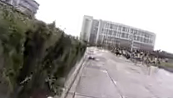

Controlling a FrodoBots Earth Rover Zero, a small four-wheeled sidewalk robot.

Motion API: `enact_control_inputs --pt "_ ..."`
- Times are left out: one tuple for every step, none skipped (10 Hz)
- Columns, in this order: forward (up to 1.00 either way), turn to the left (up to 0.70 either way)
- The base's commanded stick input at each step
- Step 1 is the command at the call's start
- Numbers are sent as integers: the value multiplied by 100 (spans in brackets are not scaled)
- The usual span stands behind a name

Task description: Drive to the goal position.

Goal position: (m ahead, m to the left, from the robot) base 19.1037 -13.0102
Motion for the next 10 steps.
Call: enact_control_inputs --pt "70 0" --pt "70 0" --pt "70 0" --pt "70 0" --pt "70 -13" --pt "70 -27" --pt "70 -34" --pt "70 -35" --pt "70 -35" --pt "70 -35"
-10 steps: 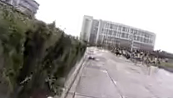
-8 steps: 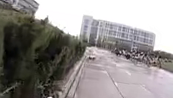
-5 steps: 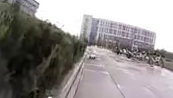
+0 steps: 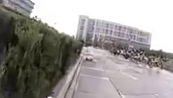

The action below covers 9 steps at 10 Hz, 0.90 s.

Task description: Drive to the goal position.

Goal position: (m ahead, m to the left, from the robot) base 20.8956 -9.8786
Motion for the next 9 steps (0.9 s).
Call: enact_control_inputs --pt "70 -35" --pt "70 -35" --pt "70 -35" --pt "70 -35" --pt "70 -20" --pt "70 0" --pt "70 0" --pt "70 0" --pt "70 0"
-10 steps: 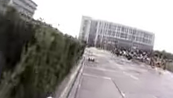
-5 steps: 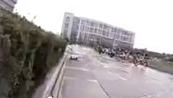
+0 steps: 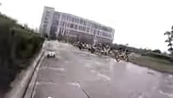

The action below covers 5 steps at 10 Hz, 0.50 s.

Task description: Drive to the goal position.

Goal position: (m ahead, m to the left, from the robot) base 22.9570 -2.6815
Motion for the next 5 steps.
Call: enact_control_inputs --pt "70 0" --pt "70 0" --pt "70 0" --pt "70 33" --pt "70 35"
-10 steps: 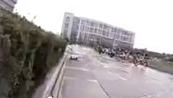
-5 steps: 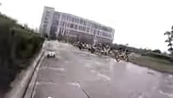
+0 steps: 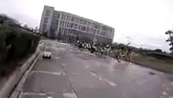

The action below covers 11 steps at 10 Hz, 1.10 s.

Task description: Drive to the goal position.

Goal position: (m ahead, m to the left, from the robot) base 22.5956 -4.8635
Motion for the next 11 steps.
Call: enact_control_inputs --pt "70 35" --pt "70 35" --pt "70 35" --pt "70 4" --pt "70 0" --pt "70 0" --pt "70 0" --pt "70 0" --pt "70 22" --pt "70 17" --pt "70 0"
